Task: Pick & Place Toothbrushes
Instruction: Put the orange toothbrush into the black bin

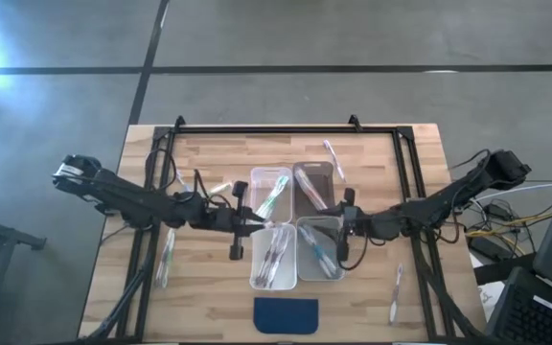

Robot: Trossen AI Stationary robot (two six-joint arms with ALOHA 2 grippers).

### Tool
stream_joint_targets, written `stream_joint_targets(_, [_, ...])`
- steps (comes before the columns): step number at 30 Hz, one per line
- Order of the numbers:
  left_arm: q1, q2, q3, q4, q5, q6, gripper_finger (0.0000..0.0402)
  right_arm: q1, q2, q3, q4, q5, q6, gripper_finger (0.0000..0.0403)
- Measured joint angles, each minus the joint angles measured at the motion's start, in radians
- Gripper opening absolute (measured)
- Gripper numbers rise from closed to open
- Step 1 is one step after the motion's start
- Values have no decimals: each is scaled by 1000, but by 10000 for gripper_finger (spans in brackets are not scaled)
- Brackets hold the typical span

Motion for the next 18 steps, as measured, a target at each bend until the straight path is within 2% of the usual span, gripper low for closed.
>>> stream_joint_targets(5, [2, 2, -13, -6, 41, 0, 7, 0, 50, 38, 37, -31, -68, 199])
stream_joint_targets(9, [2, 3, -29, -3, 44, -13, 7, -5, 141, 113, 42, -47, -133, 201])
stream_joint_targets(18, [3, 3, -32, 17, 80, -19, 7, -7, 333, 281, 42, -43, -200, 178])
